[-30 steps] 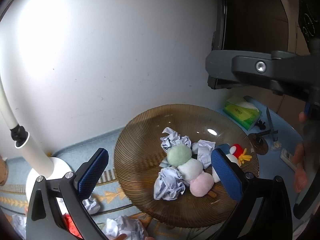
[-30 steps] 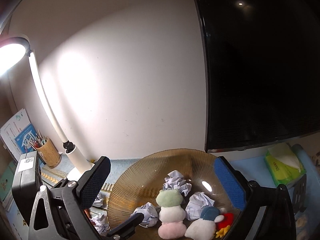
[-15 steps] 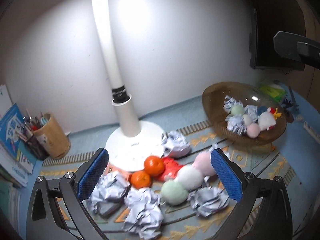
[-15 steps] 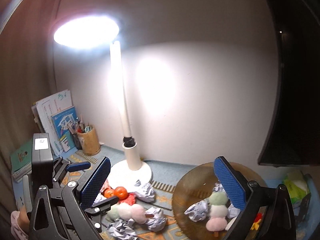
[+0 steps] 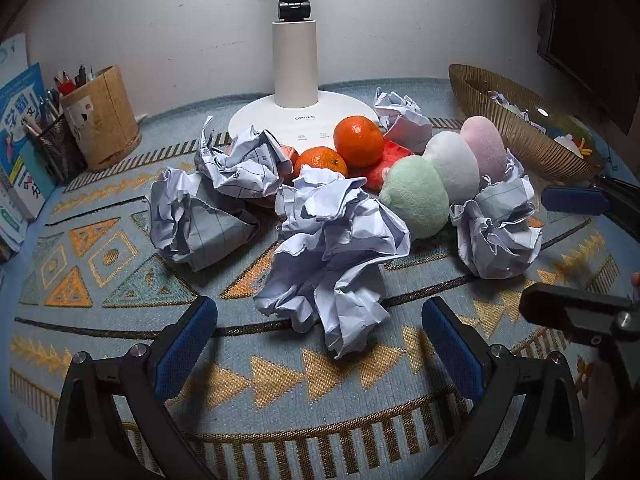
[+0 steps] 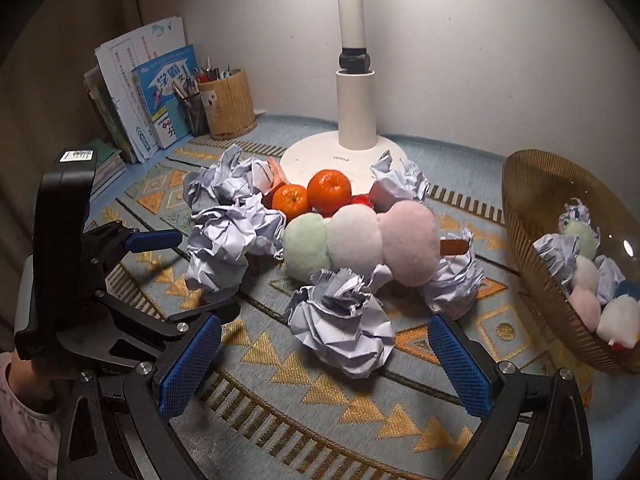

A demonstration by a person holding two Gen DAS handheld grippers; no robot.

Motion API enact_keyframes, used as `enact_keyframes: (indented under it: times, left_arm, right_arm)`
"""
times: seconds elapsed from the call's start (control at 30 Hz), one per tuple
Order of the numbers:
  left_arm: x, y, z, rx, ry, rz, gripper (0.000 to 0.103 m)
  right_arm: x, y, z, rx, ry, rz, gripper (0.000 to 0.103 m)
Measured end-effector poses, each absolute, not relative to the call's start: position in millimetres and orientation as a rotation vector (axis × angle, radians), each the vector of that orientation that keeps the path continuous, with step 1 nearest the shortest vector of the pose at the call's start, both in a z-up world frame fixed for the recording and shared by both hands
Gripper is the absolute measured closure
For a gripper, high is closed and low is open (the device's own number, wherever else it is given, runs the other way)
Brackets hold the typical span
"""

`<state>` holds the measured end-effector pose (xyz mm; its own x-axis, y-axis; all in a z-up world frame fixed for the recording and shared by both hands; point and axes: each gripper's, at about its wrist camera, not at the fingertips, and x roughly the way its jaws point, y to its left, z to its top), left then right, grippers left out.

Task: Organize objects
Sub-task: 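Move both tools back over the remaining paper balls, then grasp a large paper ball with the left tool while the right tool grasps another paper ball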

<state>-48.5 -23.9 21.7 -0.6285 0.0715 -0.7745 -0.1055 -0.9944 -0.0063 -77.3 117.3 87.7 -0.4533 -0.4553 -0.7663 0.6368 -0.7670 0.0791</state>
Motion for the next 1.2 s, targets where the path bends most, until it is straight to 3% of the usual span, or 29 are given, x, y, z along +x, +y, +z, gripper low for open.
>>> enact_keyframes:
  times: [0.27, 0.53, 1.1, 1.17, 1.2]
  left_arm:
    - [-58, -28, 13, -1.373, 0.05, 2.731, 0.001]
    - [-64, -38, 13, -1.391, 0.021, 2.754, 0.001]
    - [-68, -40, 11, -1.399, 0.013, 2.768, 0.001]
    - [-68, -40, 11, -1.396, 0.011, 2.768, 0.001]
    - [-67, -40, 11, -1.394, 0.009, 2.768, 0.002]
  right_arm:
    - [-101, 128, 57, 1.144, 0.127, -2.19, 0.0]
    - [-95, 115, 52, 1.141, 0.296, -2.244, 0.0]
    - [-96, 106, 50, 1.147, 0.362, -2.258, 0.0]
    - [-96, 106, 51, 1.138, 0.362, -2.258, 0.002]
    - [-95, 106, 52, 1.129, 0.361, -2.263, 0.008]
